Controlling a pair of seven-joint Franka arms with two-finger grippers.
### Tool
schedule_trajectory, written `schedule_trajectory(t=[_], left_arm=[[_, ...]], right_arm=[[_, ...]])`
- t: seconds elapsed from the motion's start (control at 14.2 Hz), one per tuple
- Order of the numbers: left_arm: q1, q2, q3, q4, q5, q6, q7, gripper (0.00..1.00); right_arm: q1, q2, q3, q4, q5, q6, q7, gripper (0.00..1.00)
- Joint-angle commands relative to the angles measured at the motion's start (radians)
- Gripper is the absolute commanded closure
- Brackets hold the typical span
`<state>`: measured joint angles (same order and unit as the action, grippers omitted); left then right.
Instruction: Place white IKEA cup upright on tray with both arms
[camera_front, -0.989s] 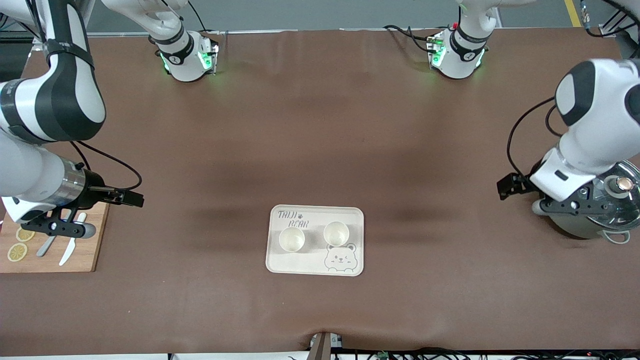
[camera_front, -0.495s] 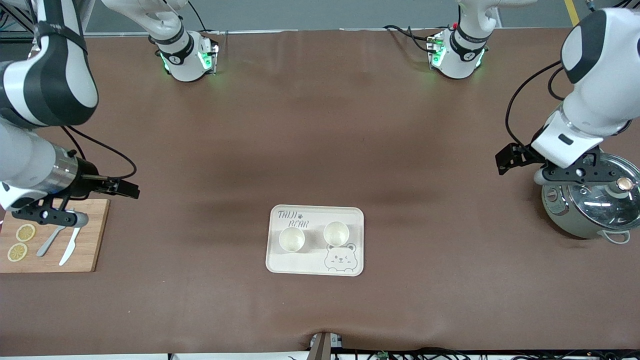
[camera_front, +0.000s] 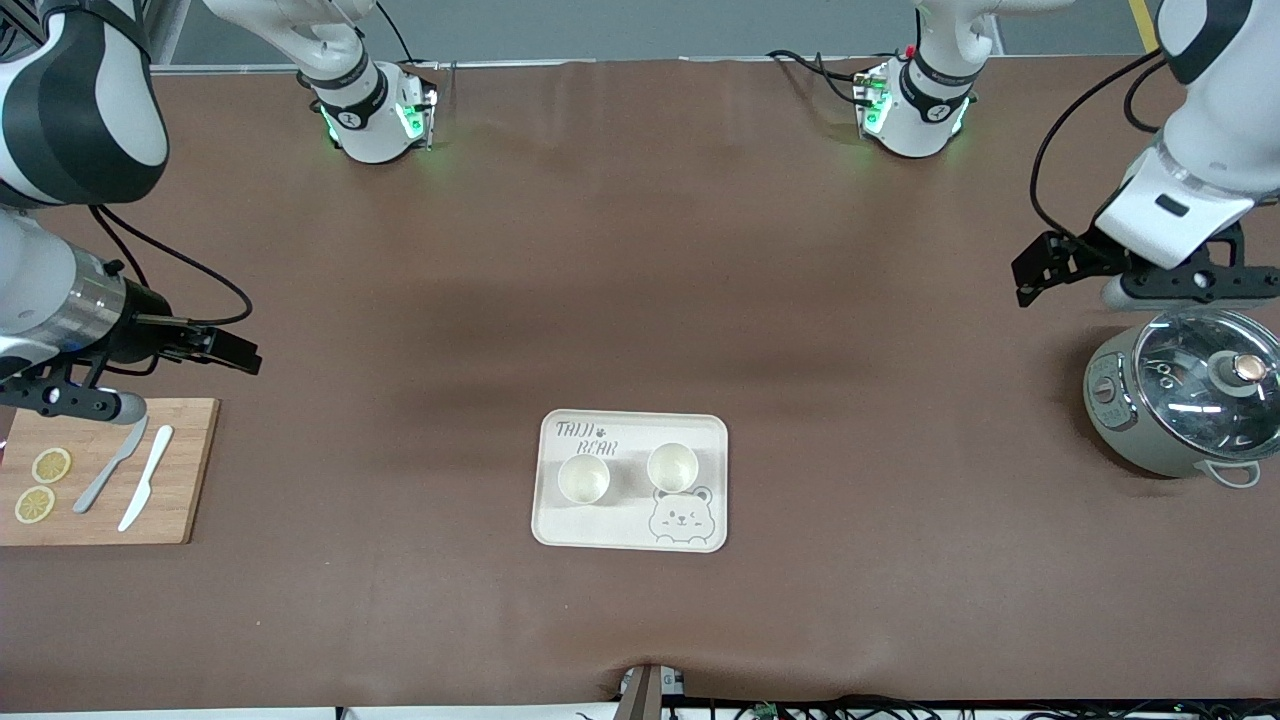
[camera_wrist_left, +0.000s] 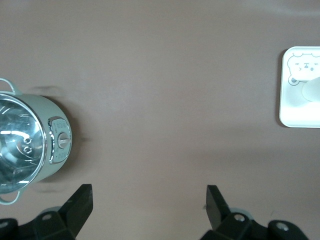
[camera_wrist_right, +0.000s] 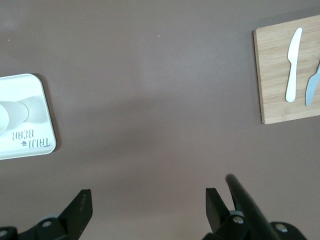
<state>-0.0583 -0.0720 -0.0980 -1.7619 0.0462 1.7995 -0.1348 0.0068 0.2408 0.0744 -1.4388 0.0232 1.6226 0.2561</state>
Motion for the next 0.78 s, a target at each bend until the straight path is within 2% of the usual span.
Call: schedule_trajectory(t=[0.0, 0.21, 0.42, 0.71], left_arm=[[-0.002, -0.086, 0.009, -0.071, -0.019, 0.000, 0.009, 0.00], [0.000, -0.117, 0.017, -0.085, -0.022, -0.006, 0.018, 0.00], [-0.002, -0.138, 0.053, -0.087, -0.048, -0.006, 0.061, 0.00], [-0.003, -0.143, 0.090, -0.076, -0.058, -0.005, 0.136, 0.00]], right_arm=[[-0.034, -0.035, 0.011, -0.038, 0.030, 0.002, -0.017, 0.00], [-0.054, -0.040, 0.010, -0.038, 0.035, 0.002, -0.024, 0.00], [-0.062, -0.040, 0.008, -0.037, 0.034, 0.011, -0.032, 0.00], [-0.089, -0.084, 0.004, -0.026, 0.008, 0.013, -0.110, 0.00]])
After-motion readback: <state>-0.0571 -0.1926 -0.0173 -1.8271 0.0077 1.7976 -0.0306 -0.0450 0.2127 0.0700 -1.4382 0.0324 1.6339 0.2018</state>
